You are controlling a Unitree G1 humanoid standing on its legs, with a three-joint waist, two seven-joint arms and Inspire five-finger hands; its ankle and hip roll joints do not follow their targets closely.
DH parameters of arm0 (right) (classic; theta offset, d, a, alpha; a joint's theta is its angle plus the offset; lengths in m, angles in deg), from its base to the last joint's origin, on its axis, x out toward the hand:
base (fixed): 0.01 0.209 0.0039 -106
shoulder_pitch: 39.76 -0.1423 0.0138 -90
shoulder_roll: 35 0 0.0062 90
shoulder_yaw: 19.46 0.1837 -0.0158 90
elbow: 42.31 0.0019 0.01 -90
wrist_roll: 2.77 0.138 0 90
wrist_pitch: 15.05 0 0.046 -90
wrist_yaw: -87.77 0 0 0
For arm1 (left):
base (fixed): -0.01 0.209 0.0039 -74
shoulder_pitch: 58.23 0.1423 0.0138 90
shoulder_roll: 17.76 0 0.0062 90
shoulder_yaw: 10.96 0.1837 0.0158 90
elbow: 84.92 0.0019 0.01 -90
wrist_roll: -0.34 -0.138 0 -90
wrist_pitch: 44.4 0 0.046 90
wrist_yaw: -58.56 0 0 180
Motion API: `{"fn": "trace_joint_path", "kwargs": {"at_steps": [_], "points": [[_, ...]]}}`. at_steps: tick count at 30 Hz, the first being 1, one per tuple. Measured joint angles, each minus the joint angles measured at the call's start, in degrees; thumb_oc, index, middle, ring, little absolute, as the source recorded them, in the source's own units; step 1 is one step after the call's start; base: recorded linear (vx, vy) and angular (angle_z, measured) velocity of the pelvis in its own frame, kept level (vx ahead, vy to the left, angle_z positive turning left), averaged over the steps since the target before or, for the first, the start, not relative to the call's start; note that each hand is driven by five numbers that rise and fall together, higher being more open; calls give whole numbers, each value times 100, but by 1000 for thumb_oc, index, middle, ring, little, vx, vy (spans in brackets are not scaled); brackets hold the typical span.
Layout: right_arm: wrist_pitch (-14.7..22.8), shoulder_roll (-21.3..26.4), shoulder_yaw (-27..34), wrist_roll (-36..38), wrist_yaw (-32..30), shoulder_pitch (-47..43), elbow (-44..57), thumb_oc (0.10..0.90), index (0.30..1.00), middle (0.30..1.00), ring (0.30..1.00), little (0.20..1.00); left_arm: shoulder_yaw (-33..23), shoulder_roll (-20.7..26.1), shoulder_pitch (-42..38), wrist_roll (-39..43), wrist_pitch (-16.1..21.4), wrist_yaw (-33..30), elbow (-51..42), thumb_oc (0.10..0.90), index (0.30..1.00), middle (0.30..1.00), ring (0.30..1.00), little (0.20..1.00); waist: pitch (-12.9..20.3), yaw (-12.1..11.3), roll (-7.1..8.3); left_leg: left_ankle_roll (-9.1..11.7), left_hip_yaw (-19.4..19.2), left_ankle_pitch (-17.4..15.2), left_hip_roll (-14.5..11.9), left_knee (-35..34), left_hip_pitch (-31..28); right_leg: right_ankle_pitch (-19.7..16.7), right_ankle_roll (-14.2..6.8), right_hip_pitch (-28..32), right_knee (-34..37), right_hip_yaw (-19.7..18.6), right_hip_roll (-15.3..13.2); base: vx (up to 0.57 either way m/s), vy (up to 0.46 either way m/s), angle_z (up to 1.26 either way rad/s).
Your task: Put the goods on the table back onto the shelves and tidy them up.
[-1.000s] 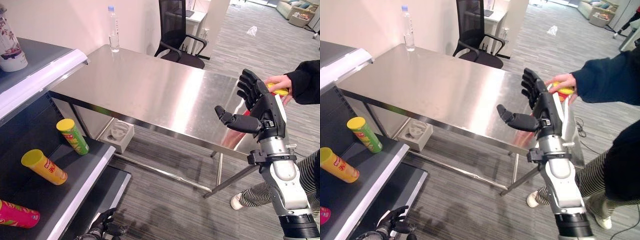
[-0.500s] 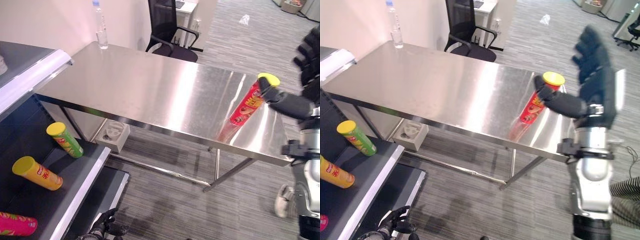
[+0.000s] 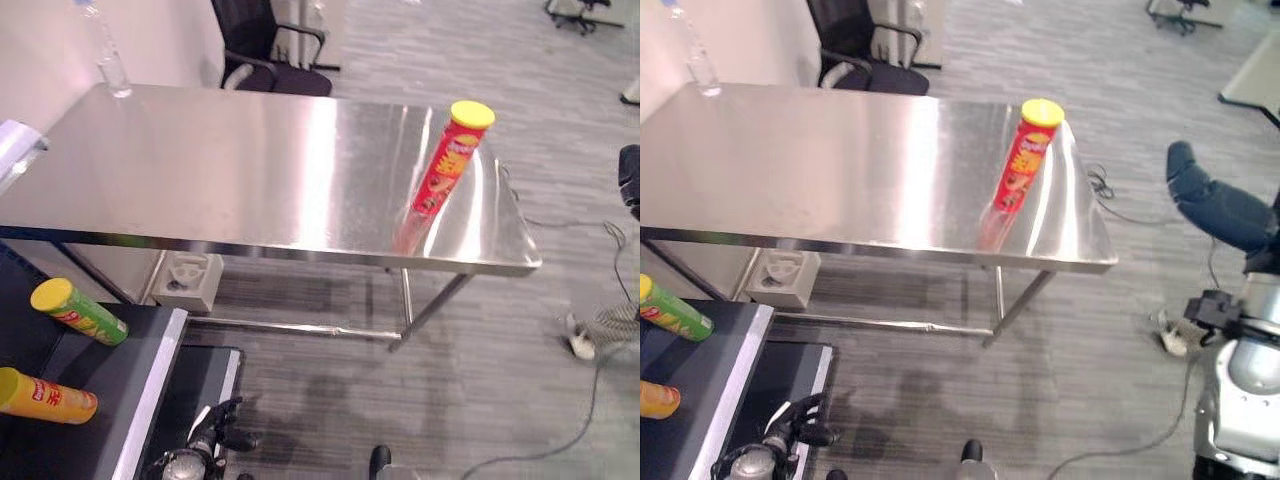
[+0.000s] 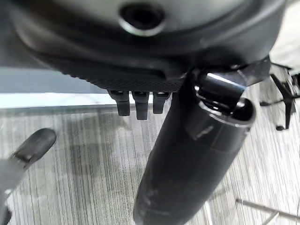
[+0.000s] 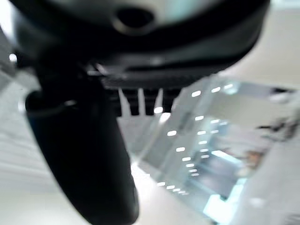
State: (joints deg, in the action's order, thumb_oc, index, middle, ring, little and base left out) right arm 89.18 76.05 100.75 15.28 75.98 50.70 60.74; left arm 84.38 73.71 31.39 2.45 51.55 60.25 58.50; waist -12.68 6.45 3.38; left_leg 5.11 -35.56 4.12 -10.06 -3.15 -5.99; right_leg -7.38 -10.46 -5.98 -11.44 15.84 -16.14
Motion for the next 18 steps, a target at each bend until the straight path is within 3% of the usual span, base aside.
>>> {"fn": "trace_joint_path", "kwargs": {"at_steps": [1, 2, 3, 4, 5, 6, 8, 9, 10, 12, 15, 16, 18], "points": [[-67, -72, -196, -32, -49, -81, -174, 800, 900, 900, 900, 900, 11, 60, -38, 5, 8, -6, 19, 800, 900, 900, 900, 900, -103, 13, -91, -16, -120, -4, -196, 93, 1, 49, -175, -350, -476, -218, -208, -14, -149, -23], [-155, -66, -275, -41, -65, -46, -175, 800, 900, 900, 900, 900, 10, 98, -27, 8, 7, -21, 10, 800, 900, 900, 900, 900, -96, -13, -84, -98, -149, -97, -203, 179, 30, 34, -193, -395, -512, -171, -442, -7, -309, -24], [-167, -67, -328, -60, -66, -6, -171, 800, 900, 900, 900, 900, 19, 154, -26, 9, 2, -20, 16, 800, 900, 900, 900, 900, -75, -79, -45, -114, -162, -167, -206, 260, 68, 27, -194, -373, -417, -47, -663, 92, -363, -25], [-169, -78, -407, -109, -65, 5, -170, 800, 900, 900, 900, 900, 1, 244, 29, 15, -1, -22, 20, 800, 900, 900, 900, 900, -4, -216, 42, 11, -74, -168, -230, 363, 111, 36, -221, -255, 7, 162, -930, 82, -463, -20], [-183, -75, -412, -122, -65, 5, -159, 800, 900, 900, 900, 900, 25, 255, 35, 15, -3, -24, 34, 800, 900, 900, 900, 900, 44, -265, 115, 45, -83, -171, -248, 408, 174, 27, -245, -134, 372, 227, -928, 126, -355, 12], [-214, -67, -427, -127, -31, -8, -147, 800, 900, 900, 900, 900, -43, 412, 65, 15, -12, -29, 61, 800, 900, 900, 900, 900, 119, -255, 250, 174, 97, -97, -303, 536, 299, -5, -231, 247, 1122, 264, -831, 28, -363, 30], [-250, -77, -555, -149, 22, -42, -134, 800, 900, 900, 900, 900, -145, 612, 231, 18, -9, -31, 59, 800, 900, 900, 900, 900, 284, -366, 549, 371, 106, -21, -304, 594, 297, -207, -70, 423, 1268, 210, -659, 39, -248, 18], [-236, -35, -564, -164, 54, -82, -206, 800, 900, 900, 900, 900, -245, 428, 250, 19, -26, -108, 203, 800, 900, 900, 900, 900, 269, -402, 335, 506, 173, 50, -538, 664, 287, -289, -298, 522, 1274, 196, -423, 149, -265, -4], [-301, 30, -590, -148, 58, -151, -226, 800, 900, 900, 900, 900, -205, 166, 434, 105, -39, -104, 192, 800, 900, 900, 900, 900, 359, -453, -50, 632, 225, 143, -942, 650, 196, -141, -101, 648, 1313, 187, 23, 100, -413, -1], [-313, 82, -612, -87, 69, -205, -386, 800, 900, 900, 900, 900, -93, -195, 608, 237, -68, -84, 194, 800, 900, 900, 900, 900, 411, -402, -341, 594, 381, 247, -1316, 912, 156, -12, 60, 905, 1292, 322, 365, 9, -389, 9], [-330, 99, -595, 49, 131, -128, -475, 800, 900, 900, 900, 900, -7, -280, 619, 274, -69, 0, 151, 800, 900, 900, 900, 900, 382, -401, -274, 411, 592, 714, -1802, 1551, 412, 293, 245, 1139, 1275, 443, 654, 19, -227, 20], [-325, 132, -585, 84, 150, -137, -476, 800, 900, 900, 900, 900, 58, -260, 620, 296, -69, 21, 135, 800, 900, 900, 900, 900, 388, -440, -254, 415, 768, 1105, -1942, 1595, 500, 333, 352, 1248, 1366, 480, 844, 1, -82, 15], [-324, 203, -519, 112, 153, -150, -479, 800, 900, 900, 900, 900, 145, -276, 603, 294, -76, 52, 77, 800, 900, 900, 900, 900, 337, -447, -151, 577, 795, 1392, -2000, 1613, 551, 278, 489, 1369, 1505, 591, 888, -19, -20, 10]]}}
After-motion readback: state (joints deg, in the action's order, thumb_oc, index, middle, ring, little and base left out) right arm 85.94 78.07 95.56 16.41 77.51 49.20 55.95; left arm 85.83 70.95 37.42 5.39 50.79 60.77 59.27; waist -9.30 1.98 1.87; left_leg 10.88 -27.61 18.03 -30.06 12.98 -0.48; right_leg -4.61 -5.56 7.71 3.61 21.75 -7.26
